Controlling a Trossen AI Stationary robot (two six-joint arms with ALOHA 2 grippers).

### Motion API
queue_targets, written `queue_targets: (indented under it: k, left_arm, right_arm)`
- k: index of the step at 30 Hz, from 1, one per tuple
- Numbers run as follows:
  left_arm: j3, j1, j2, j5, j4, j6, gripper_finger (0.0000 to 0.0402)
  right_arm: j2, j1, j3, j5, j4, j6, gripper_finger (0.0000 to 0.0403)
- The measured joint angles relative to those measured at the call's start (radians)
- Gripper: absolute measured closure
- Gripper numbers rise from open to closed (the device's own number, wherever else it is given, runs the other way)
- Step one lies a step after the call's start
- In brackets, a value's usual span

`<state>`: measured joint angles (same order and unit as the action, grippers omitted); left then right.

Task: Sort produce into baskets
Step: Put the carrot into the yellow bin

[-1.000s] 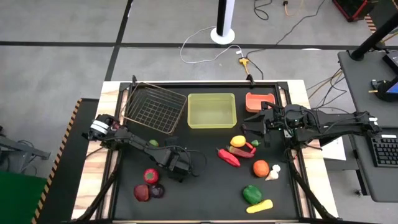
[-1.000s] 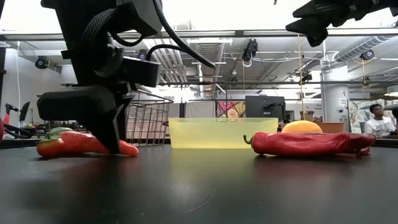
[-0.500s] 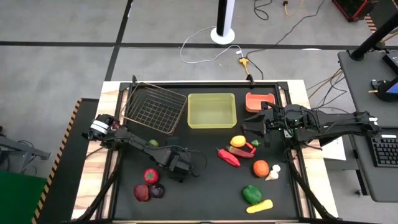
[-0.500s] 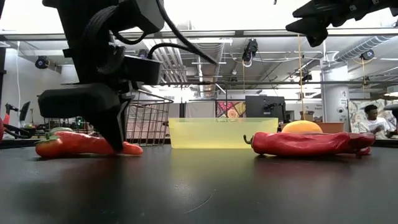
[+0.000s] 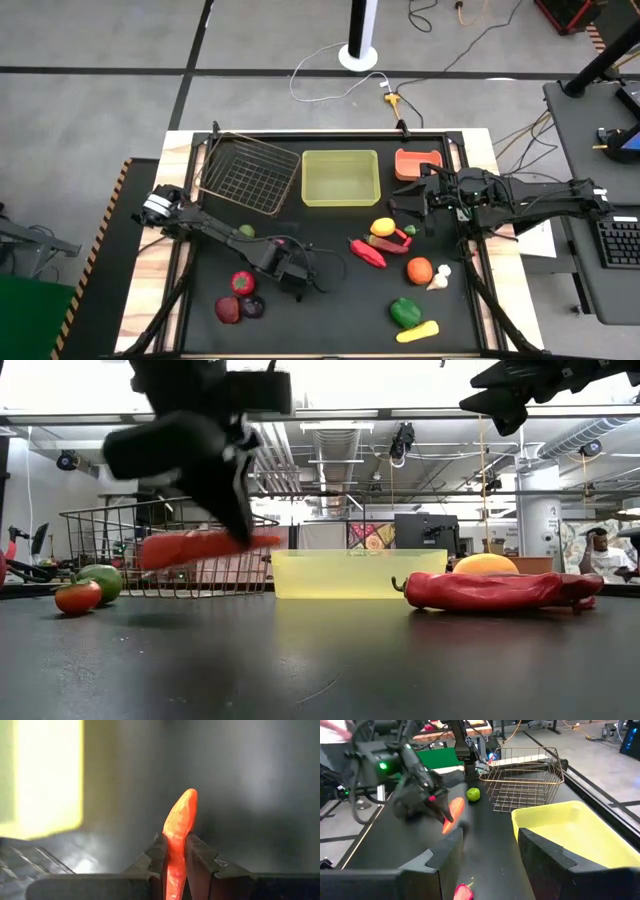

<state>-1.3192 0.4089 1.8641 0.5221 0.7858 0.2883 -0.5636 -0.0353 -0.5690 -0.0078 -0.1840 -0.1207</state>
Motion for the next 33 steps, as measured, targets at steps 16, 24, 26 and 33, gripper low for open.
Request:
queue_targets:
  k: [16, 24, 26, 33]
  left_arm:
    - [0.058, -0.034, -0.235, 0.115, -0.604, -0.478, 0.0374]
    - [0.168, -0.197, -0.277, -0.025, -1.024, -0.647, 0.0374]
    - [0.174, -0.251, -0.261, -0.035, -1.039, -0.631, 0.0374]
    - [0.176, -0.388, -0.194, -0.038, -1.046, -0.593, 0.0374]
  right_arm:
    - [0.000, 0.000, 0.000, -0.057, 0.017, -0.002, 0.0218]
    - [0.005, 0.000, 0.000, -0.105, 0.046, 0.011, 0.0218]
    - [0.007, 0.000, 0.001, -0.106, 0.046, 0.015, 0.0218]
    - [0.016, 0.000, 0.001, -0.109, 0.034, 0.056, 0.0218]
